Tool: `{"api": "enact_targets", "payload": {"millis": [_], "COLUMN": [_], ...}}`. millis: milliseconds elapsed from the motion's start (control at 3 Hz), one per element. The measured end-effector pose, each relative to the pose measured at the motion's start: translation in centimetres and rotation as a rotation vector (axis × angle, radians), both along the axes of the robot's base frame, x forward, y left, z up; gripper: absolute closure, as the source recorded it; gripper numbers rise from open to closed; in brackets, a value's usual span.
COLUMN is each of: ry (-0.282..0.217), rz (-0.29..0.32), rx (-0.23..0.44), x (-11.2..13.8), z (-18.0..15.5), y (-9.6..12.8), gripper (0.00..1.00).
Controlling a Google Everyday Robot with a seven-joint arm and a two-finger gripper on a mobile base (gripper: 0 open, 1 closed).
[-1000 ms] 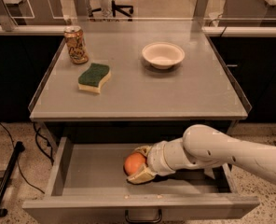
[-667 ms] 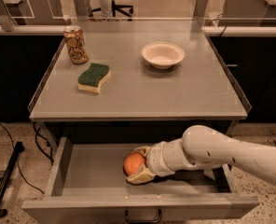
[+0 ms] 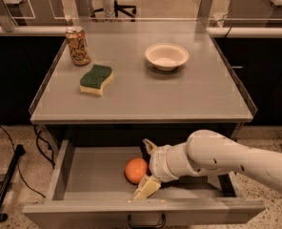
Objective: Place orange into top drawer
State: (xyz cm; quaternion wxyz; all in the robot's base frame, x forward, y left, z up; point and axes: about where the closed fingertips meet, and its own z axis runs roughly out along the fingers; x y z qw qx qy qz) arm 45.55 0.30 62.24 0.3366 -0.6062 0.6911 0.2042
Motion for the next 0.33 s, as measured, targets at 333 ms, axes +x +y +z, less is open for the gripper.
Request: {"api": "enact_targets", "payload": {"millis": [333], "ry": [0.0], "rz": [0.0], "rx": [0.0], "x": [0.0], "z": [0.0], "y": [0.0], "gripper": [0.0]}}
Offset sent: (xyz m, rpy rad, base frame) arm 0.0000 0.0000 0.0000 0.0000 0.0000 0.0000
